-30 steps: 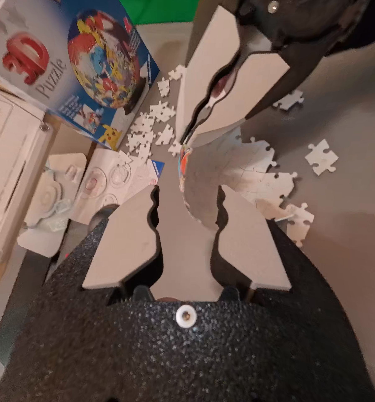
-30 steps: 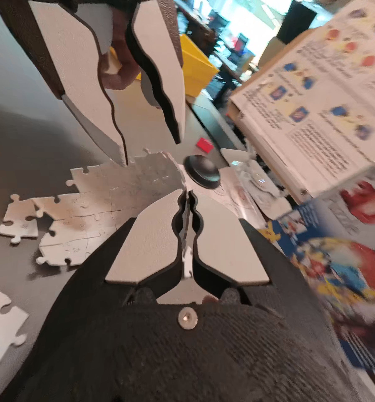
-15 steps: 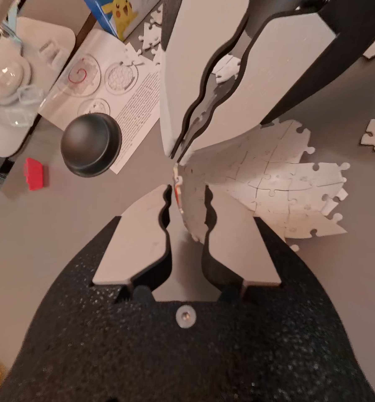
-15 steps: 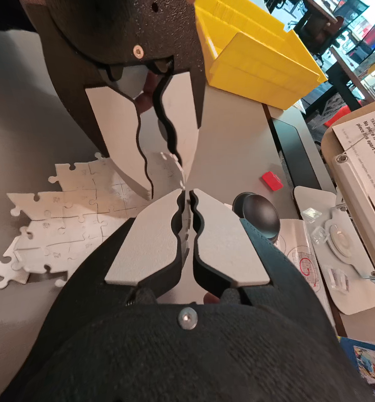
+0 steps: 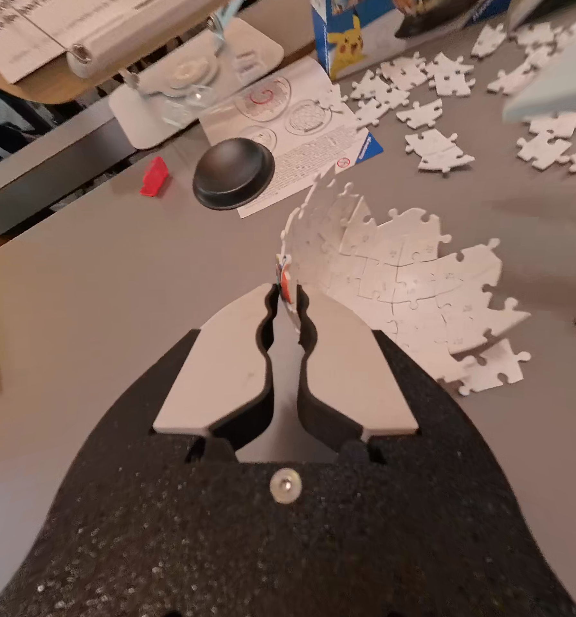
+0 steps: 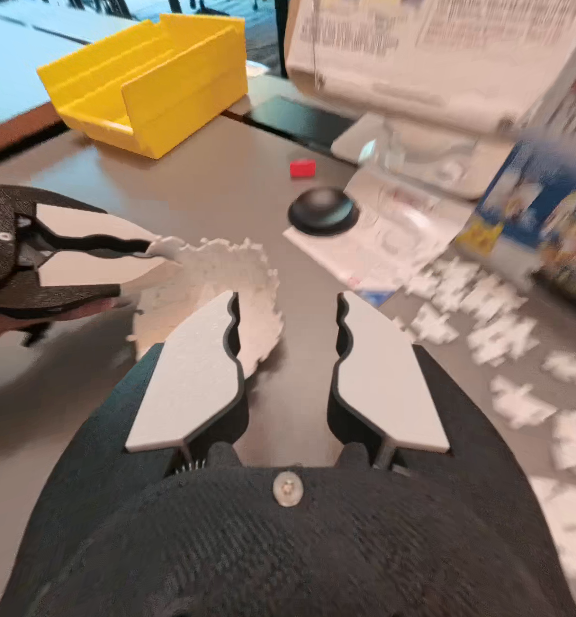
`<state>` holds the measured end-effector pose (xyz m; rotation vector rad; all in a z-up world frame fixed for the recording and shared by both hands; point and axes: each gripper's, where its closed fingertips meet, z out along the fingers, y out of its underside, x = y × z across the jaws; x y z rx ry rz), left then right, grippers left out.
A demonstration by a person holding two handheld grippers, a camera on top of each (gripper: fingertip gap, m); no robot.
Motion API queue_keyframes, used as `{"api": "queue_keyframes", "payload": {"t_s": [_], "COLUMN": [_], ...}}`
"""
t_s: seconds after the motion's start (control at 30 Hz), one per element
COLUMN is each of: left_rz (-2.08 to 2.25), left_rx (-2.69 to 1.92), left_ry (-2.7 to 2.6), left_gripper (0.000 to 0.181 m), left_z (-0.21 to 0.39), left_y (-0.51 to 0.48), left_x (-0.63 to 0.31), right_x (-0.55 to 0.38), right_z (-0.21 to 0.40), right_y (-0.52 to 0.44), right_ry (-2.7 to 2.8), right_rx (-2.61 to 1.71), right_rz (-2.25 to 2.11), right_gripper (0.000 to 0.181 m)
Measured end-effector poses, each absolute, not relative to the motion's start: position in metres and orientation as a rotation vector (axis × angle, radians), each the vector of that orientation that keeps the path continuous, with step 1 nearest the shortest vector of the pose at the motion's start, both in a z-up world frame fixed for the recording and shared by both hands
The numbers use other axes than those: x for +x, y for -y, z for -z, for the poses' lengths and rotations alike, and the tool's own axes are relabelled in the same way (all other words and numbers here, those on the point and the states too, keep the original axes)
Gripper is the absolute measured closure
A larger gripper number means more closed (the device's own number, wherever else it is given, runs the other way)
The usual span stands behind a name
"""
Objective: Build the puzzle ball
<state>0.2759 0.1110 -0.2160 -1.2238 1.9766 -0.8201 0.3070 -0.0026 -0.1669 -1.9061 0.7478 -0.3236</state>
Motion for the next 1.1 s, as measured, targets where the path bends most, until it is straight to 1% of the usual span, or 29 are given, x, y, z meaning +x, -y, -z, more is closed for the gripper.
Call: {"api": "queue_keyframes", "payload": {"t_s": [0.1, 0.27, 0.37, 0.5, 0.6, 0.7, 0.8, 0.93, 1.0, 1.1], "left_rz": [0.842, 0.861, 0.863, 0.881, 0.924, 1.032, 1.142, 1.285, 1.212, 1.087], "left_rx": [-1.217, -1.254, -1.271, -1.275, -1.292, -1.314, -1.341, -1.407, -1.451, -1.512], "left_ry": [-1.887, -1.827, -1.798, -1.788, -1.794, -1.825, -1.793, -1.855, -1.925, -2.075], "left_gripper": [0.170, 0.168, 0.165, 0.163, 0.155, 0.143, 0.133, 0.122, 0.116, 0.119], "left_z": [0.212, 0.216, 0.217, 0.219, 0.219, 0.215, 0.197, 0.166, 0.172, 0.200], "left_y": [-0.108, -0.109, -0.113, -0.114, -0.113, -0.108, -0.119, -0.135, -0.148, -0.155], "left_x": [0.263, 0.243, 0.234, 0.222, 0.216, 0.207, 0.202, 0.210, 0.223, 0.242], "right_x": [0.287, 0.277, 0.269, 0.264, 0.264, 0.267, 0.267, 0.267, 0.265, 0.264], "right_z": [0.192, 0.226, 0.234, 0.239, 0.241, 0.243, 0.241, 0.232, 0.229, 0.228], "right_y": [0.002, -0.001, -0.007, -0.020, -0.023, -0.021, -0.022, -0.025, -0.026, -0.027], "right_ry": [-0.897, -1.011, -1.004, -0.983, -0.976, -0.973, -0.961, -0.907, -0.872, -0.841], "right_rx": [-1.855, -1.938, -1.997, -2.028, -2.055, -2.086, -2.092, -2.102, -2.121, -2.135], "right_rz": [0.127, 0.085, 0.134, 0.143, 0.165, 0.213, 0.257, 0.380, 0.450, 0.529], "right_gripper": [0.125, 0.127, 0.134, 0.147, 0.157, 0.166, 0.167, 0.174, 0.173, 0.173]}}
